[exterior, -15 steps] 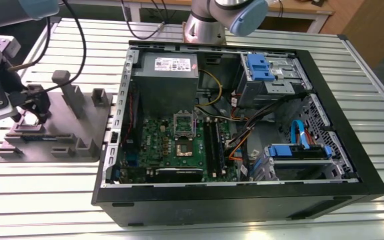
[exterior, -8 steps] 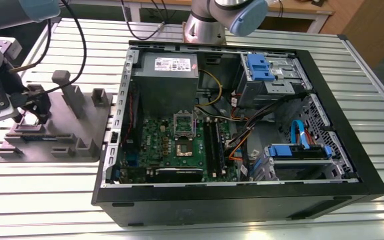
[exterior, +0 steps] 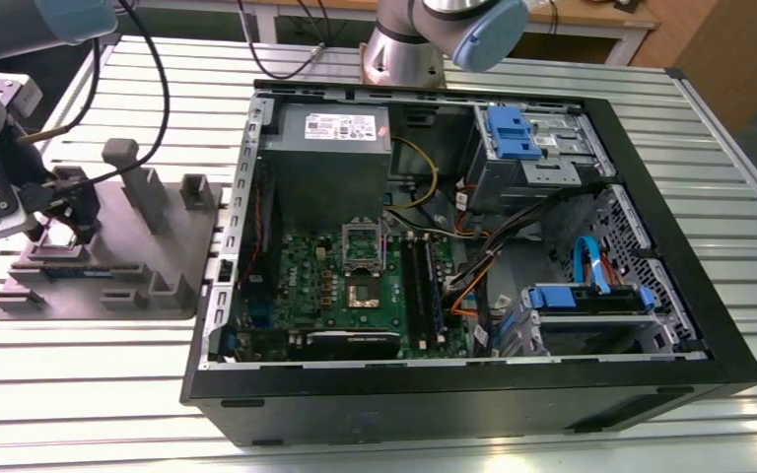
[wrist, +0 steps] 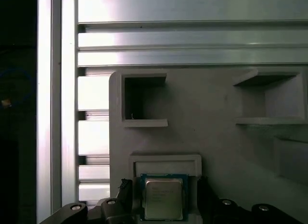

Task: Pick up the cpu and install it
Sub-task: 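Pick up the cpu and move it towards the insertion slot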

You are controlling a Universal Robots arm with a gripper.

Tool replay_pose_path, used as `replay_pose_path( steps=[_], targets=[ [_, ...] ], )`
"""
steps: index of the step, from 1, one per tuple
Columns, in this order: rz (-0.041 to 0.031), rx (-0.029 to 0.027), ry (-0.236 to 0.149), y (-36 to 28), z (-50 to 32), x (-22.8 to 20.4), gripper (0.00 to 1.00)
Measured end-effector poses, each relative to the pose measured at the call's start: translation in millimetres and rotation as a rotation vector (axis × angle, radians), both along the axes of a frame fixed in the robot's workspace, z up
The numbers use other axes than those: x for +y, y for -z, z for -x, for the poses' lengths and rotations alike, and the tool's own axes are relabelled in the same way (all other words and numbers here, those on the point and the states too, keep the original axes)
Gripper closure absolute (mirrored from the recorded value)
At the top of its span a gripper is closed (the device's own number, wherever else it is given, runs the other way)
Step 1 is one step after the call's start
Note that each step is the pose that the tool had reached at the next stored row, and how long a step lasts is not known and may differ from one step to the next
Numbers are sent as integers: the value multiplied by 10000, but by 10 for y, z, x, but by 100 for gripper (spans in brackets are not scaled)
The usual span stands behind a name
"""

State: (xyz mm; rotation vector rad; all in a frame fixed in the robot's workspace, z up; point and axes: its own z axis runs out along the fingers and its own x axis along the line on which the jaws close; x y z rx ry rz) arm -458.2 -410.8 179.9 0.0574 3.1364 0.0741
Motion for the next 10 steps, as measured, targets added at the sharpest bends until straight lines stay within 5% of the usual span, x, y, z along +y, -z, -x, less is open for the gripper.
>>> replay_pose_path(
  steps=[10],
  targets=[
    [-50, 0, 0, 15, 4, 0, 37]
  ],
)
